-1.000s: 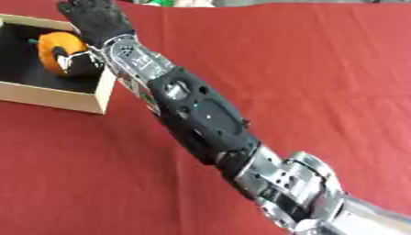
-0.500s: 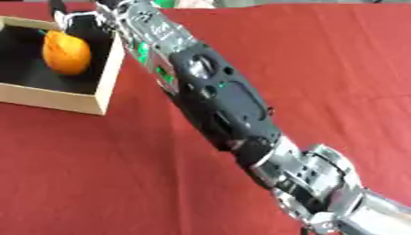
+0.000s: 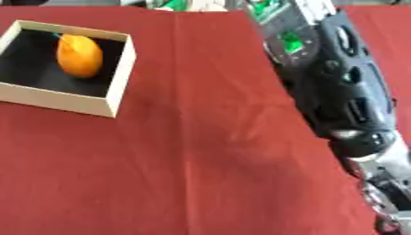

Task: Pick up objects on the table and place them in the box.

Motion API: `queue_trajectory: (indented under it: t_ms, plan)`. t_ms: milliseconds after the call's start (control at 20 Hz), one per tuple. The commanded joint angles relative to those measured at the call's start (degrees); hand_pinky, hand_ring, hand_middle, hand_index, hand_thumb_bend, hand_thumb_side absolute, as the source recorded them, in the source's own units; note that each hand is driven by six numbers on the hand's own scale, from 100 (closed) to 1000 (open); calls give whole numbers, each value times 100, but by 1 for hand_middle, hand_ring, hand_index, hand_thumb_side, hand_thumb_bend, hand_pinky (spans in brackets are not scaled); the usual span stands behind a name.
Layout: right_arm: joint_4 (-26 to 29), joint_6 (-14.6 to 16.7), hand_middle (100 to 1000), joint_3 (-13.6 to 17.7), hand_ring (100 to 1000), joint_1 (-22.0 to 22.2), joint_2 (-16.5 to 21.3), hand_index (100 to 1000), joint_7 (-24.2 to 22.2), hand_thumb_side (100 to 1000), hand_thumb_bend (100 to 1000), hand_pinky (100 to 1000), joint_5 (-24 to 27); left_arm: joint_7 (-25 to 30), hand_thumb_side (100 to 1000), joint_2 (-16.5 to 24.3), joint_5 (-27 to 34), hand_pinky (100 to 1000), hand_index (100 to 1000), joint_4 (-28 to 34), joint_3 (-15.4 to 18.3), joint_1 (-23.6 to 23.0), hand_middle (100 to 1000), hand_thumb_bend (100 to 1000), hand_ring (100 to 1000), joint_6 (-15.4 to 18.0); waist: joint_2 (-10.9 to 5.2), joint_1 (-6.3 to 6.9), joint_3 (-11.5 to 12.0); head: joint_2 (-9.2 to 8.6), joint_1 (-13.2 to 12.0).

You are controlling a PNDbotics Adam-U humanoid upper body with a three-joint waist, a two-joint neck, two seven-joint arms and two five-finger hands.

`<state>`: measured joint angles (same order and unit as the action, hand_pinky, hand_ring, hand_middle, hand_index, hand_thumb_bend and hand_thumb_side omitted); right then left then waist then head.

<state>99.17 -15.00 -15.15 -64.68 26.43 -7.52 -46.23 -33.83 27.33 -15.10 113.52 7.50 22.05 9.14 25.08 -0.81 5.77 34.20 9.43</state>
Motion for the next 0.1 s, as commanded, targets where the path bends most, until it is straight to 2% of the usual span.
queue_trajectory:
  t_ms: [50, 100]
  plan:
    - [1052, -207, 809, 304, 908, 319, 615, 911, 125, 517, 120, 917, 370, -148, 827, 188, -51, 579, 729, 107, 106, 11, 645, 555, 705, 64, -83, 45, -28, -71, -109]
    - [1295, -260, 808, 405, 907, 516, 744, 912, 207, 534, 116, 918, 451, -190, 825, 189, -59, 579, 729, 107, 116, 8, 645, 558, 705, 88, -66, 54, -43, -86, -142]
